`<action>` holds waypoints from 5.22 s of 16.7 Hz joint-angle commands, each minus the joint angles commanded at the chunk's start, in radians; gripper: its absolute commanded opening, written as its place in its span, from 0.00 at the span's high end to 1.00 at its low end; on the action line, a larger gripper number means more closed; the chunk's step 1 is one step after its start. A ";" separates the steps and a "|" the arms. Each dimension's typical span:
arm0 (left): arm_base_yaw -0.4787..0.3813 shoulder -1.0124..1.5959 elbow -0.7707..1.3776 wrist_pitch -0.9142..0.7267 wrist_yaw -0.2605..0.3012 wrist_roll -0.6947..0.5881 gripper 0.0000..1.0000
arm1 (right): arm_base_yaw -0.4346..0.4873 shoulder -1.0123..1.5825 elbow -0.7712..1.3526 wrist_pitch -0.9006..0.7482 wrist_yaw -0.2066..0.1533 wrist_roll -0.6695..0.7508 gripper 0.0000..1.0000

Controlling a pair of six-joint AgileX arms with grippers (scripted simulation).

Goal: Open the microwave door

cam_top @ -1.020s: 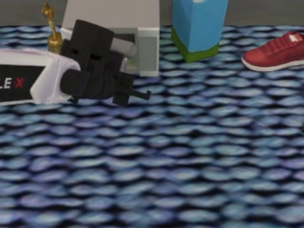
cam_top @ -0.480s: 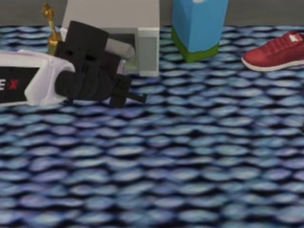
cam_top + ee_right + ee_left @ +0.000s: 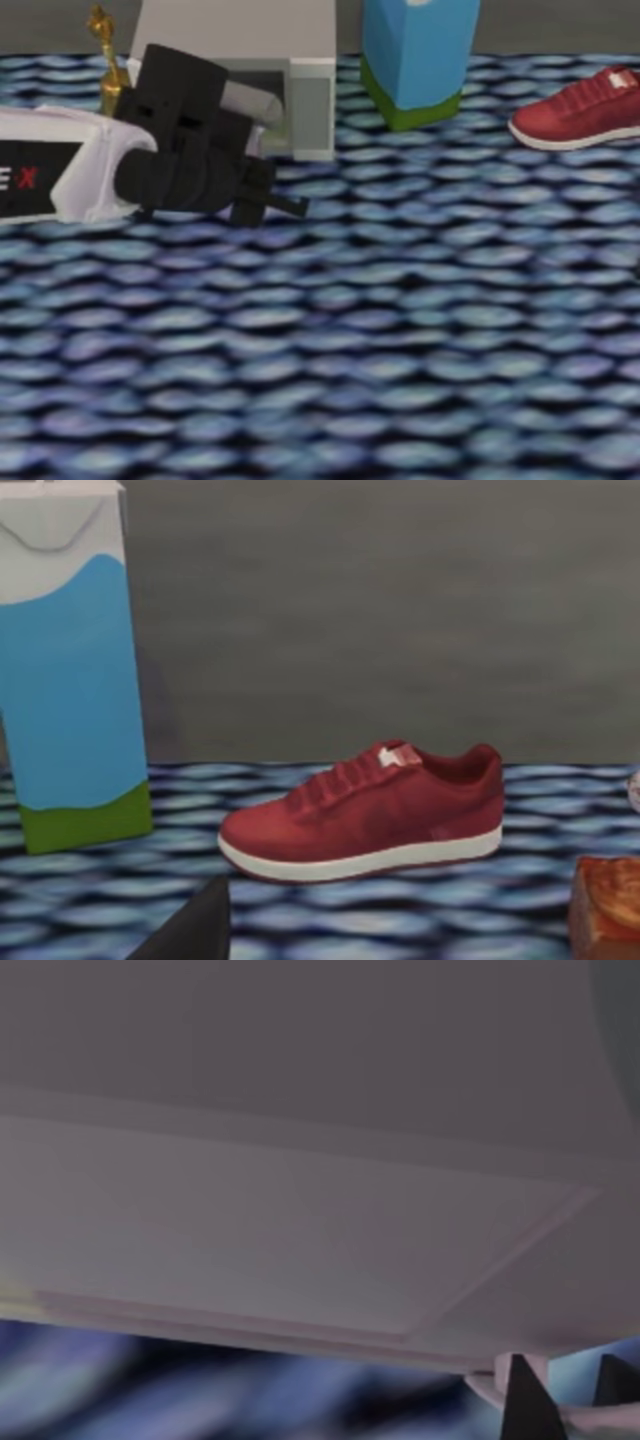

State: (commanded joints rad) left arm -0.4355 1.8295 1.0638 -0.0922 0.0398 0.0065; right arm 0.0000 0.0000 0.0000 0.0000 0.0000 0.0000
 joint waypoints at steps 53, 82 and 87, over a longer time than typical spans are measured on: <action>0.063 -0.057 -0.064 -0.004 0.132 0.153 1.00 | 0.000 0.000 0.000 0.000 0.000 0.000 0.00; 0.071 -0.062 -0.077 -0.010 0.161 0.178 1.00 | 0.000 0.000 0.000 0.000 0.000 0.000 0.00; 0.102 -0.078 -0.088 -0.022 0.204 0.241 1.00 | 0.000 0.000 0.000 0.000 0.000 0.000 0.00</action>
State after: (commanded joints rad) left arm -0.3336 1.7515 0.9756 -0.1143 0.2437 0.2473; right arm 0.0000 0.0000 0.0000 0.0000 0.0000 0.0000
